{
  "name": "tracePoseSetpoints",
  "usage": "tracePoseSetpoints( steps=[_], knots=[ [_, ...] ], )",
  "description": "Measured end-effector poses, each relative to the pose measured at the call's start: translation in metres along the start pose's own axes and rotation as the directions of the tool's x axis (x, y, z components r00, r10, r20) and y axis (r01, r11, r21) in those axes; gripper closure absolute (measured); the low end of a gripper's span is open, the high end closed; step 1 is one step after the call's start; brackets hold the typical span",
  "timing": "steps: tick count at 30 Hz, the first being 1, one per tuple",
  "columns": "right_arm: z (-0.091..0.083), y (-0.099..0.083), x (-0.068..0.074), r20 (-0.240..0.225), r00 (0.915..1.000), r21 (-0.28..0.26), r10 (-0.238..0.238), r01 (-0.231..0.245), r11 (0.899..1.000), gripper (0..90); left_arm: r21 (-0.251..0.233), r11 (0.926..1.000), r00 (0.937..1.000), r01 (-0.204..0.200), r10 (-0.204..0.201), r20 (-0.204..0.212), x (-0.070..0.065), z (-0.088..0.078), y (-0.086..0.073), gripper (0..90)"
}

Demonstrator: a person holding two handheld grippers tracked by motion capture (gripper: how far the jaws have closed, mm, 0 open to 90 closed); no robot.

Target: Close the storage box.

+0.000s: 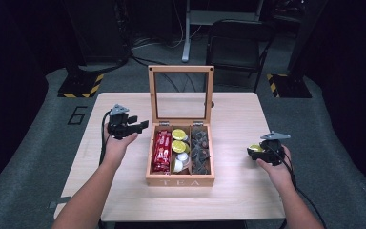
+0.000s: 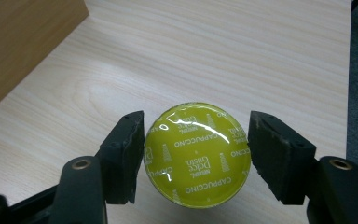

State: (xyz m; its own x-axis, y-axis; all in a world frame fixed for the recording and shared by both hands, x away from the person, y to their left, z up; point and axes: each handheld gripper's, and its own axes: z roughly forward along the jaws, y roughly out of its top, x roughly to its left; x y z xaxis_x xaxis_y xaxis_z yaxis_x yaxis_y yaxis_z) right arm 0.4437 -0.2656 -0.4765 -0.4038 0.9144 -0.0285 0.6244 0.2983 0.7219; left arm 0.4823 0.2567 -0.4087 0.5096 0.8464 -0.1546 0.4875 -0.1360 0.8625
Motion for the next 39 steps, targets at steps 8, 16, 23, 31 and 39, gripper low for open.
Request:
tracePoseSetpoints(
  steps=[8, 16, 23, 31, 39],
  knots=[
    [0.006, -0.01, -0.003, 0.015, 0.9997, 0.026, 0.017, -0.017, 1.0, 36.7, 0.008, 1.0, 1.0, 0.0, 0.0, 0.003, 0.0, 0.001, -0.002, 41.2],
    [0.008, -0.012, -0.002, 0.0, 0.9995, 0.03, 0.033, -0.033, 0.999, 32.0, 0.007, 1.0, 1.0, 0.001, -0.001, 0.005, -0.001, 0.001, -0.003, 41.2],
    [0.005, -0.009, -0.002, 0.014, 0.999, 0.023, 0.042, -0.042, 0.999, 28.5, 0.009, 1.0, 1.0, 0.004, -0.004, 0.002, 0.0, 0.001, -0.003, 41.2],
    [-0.005, 0.005, -0.001, 0.023, 0.9997, -0.011, -0.003, 0.003, 1.0, 28.2, 0.011, 0.9999, 1.0, 0.001, -0.001, 0.003, 0.0, -0.001, -0.003, 41.2],
    [-0.017, 0.025, 0.009, -0.013, 0.9992, -0.032, -0.039, 0.038, 0.999, 28.2, 0.004, 1.0, 1.0, 0.002, -0.002, -0.002, 0.002, -0.003, -0.001, 41.2]
  ],
)
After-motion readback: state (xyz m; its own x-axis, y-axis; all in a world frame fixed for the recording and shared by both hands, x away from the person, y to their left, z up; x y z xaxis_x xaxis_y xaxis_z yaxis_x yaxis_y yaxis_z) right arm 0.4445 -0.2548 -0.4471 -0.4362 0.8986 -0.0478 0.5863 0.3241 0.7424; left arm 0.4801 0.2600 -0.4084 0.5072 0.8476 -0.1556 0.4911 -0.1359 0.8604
